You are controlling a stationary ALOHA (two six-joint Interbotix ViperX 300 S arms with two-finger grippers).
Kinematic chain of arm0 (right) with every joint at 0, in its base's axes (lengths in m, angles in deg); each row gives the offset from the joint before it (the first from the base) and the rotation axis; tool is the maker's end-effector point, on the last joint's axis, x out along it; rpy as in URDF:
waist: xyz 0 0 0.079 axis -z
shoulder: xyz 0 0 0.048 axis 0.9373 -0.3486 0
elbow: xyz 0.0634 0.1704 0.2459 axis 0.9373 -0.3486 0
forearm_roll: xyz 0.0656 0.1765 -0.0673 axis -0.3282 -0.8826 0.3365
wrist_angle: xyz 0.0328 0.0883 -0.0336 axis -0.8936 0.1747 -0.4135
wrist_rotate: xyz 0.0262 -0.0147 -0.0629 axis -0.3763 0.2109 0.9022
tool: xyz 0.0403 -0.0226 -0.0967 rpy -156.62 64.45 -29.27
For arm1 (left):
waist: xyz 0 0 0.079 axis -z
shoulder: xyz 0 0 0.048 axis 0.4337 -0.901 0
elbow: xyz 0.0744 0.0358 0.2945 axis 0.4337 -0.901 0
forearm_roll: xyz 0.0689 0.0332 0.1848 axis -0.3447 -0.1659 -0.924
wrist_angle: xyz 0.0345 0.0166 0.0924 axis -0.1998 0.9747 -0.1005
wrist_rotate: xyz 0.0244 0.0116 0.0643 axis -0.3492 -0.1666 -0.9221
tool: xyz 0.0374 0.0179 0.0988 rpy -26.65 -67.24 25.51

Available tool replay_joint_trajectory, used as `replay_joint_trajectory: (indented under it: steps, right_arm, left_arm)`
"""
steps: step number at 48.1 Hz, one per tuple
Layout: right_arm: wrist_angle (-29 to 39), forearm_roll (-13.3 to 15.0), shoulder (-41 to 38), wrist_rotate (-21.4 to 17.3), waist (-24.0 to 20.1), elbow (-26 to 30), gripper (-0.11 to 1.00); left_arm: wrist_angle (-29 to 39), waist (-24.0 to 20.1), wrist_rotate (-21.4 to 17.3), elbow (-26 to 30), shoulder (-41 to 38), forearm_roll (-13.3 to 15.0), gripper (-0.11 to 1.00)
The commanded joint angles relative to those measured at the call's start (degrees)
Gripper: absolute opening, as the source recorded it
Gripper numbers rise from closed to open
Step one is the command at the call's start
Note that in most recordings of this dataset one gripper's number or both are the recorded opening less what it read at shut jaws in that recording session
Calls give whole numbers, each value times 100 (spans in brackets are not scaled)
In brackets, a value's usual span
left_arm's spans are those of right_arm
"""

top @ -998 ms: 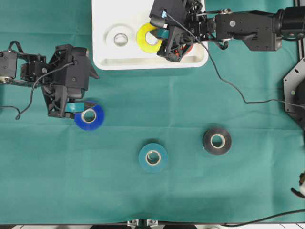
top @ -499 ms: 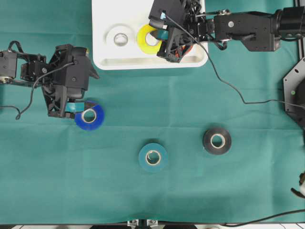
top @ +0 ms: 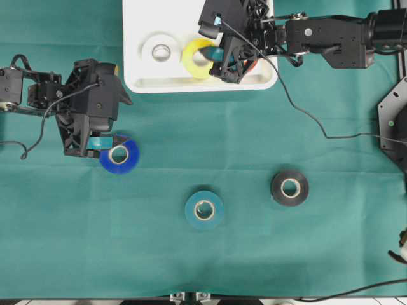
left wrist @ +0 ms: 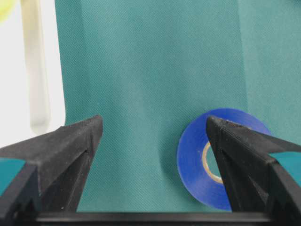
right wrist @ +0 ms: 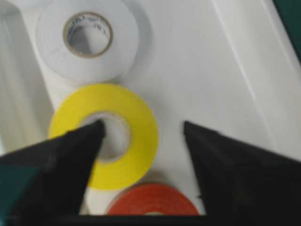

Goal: Put the tape alternately from left to right into the white case.

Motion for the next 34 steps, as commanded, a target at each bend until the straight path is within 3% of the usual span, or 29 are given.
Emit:
replay_joint_trajectory:
  steps: [1,7,34]
  right_arm:
    - [-18,18,97,9,9,97,84]
    - [-18,18,88,0,9,88,79]
    - [-18,18,202,-18,-158,-44,79]
  left_arm:
    - [-35,18,0,-35,62,9,68]
    - [-35,18,0,-35,53,9,68]
    - [-35,26,9,-35,62,18,68]
